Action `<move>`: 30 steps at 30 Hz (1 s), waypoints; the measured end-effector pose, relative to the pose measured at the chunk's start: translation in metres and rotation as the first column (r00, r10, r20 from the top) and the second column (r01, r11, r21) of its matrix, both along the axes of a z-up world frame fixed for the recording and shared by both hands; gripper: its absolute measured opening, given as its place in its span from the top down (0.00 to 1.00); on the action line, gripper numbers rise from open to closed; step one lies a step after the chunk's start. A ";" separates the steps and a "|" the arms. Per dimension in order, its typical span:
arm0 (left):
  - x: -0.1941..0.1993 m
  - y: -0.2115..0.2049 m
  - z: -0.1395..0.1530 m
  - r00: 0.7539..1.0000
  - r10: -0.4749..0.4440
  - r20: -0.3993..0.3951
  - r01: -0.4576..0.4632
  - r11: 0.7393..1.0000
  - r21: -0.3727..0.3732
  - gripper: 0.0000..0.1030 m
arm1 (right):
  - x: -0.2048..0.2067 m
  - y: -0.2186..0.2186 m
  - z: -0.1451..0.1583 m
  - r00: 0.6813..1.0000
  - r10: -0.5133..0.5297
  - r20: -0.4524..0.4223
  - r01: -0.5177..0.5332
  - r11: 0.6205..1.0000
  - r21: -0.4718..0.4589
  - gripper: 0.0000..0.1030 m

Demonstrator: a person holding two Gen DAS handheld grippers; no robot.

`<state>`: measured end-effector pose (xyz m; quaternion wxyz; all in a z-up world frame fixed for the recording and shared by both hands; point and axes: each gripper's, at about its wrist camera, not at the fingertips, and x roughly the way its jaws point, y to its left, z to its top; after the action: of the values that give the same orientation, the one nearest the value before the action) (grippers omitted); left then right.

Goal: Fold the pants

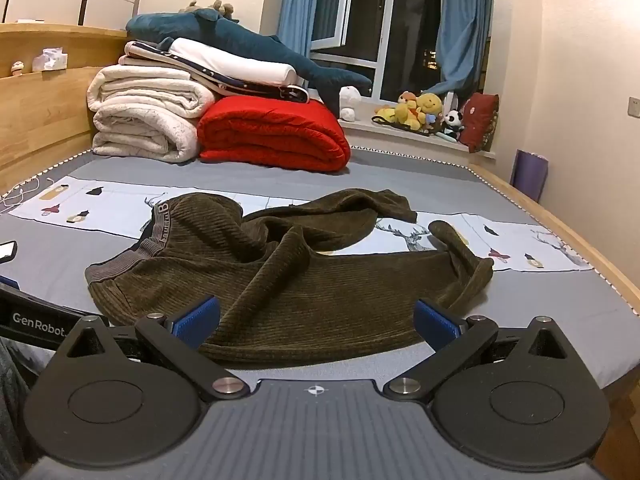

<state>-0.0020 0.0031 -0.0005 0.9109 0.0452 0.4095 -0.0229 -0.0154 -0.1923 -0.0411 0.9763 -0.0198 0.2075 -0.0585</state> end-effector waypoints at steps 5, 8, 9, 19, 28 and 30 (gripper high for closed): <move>-0.001 -0.001 -0.001 1.000 0.000 -0.003 0.000 1.000 -0.001 0.00 | -0.001 -0.001 -0.001 1.000 0.001 0.000 -0.001 1.000 0.000 0.01; -0.001 -0.001 -0.002 1.000 0.001 -0.003 -0.001 1.000 -0.007 0.00 | -0.004 -0.002 0.002 1.000 0.004 -0.003 -0.004 1.000 0.000 0.01; -0.001 0.000 -0.002 1.000 0.001 -0.004 -0.001 1.000 -0.008 0.00 | -0.004 -0.001 0.003 1.000 0.005 -0.003 -0.005 1.000 -0.001 0.01; -0.002 0.001 -0.001 1.000 0.009 -0.006 -0.009 1.000 -0.015 0.00 | -0.002 0.000 0.001 1.000 0.004 -0.006 -0.004 1.000 0.002 0.01; -0.001 0.001 -0.002 1.000 0.006 -0.013 -0.006 1.000 -0.020 0.00 | -0.001 0.000 -0.002 1.000 0.001 -0.009 -0.001 1.000 0.004 0.01; -0.001 0.001 -0.002 1.000 0.006 -0.012 -0.006 1.000 -0.018 0.00 | -0.001 -0.001 -0.002 1.000 0.000 -0.010 0.000 1.000 0.006 0.01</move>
<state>-0.0033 0.0038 -0.0023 0.9088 0.0355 0.4150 -0.0242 -0.0165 -0.1928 -0.0434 0.9753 -0.0171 0.2126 -0.0580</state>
